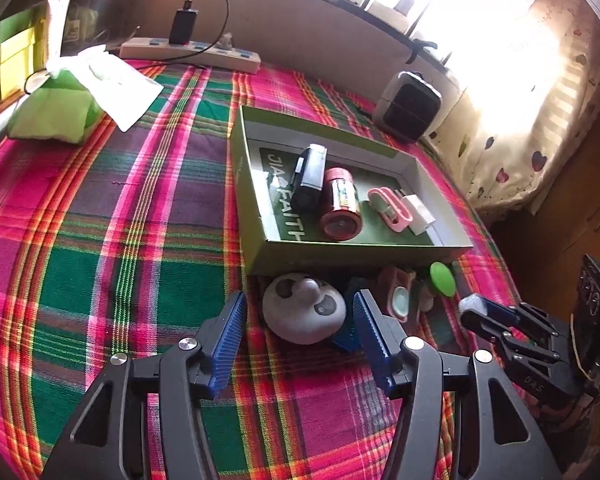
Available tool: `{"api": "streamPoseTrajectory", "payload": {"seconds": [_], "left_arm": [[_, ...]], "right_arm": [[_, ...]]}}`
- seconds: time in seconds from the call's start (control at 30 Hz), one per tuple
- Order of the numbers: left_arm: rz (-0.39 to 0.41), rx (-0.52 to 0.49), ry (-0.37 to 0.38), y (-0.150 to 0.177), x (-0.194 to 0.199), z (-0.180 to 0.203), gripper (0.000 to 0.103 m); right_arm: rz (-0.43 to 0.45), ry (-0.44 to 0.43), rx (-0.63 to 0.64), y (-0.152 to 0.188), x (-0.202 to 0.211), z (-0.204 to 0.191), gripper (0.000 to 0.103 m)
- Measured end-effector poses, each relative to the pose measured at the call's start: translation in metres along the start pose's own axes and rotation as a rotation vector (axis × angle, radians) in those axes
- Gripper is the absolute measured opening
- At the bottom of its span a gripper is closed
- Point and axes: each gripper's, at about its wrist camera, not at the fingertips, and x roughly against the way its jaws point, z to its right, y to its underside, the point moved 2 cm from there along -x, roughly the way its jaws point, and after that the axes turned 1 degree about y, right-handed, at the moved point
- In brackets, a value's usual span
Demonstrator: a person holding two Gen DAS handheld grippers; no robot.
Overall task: Organize rigid objects
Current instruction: 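Grasp the white panda-face holder with the left tool while the right tool grips the clear cap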
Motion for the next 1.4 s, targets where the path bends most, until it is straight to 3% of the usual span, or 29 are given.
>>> {"api": "streamPoseTrajectory", "payload": {"seconds": [0.5, 0.67, 1.4], "left_arm": [[-0.001, 0.001, -0.072, -0.005, -0.008, 0.008, 0.054], [0.000, -0.004, -0.110, -0.004, -0.008, 0.009, 0.048], [0.028, 0.017, -0.094, -0.001, 0.007, 0.007, 0.048]], "right_arm": [[0.010, -0.025, -0.016, 0.000, 0.000, 0.009, 0.028], [0.009, -0.035, -0.020, 0.000, 0.000, 0.009, 0.028], [0.027, -0.037, -0.022, -0.002, 0.007, 0.009, 0.028]]}}
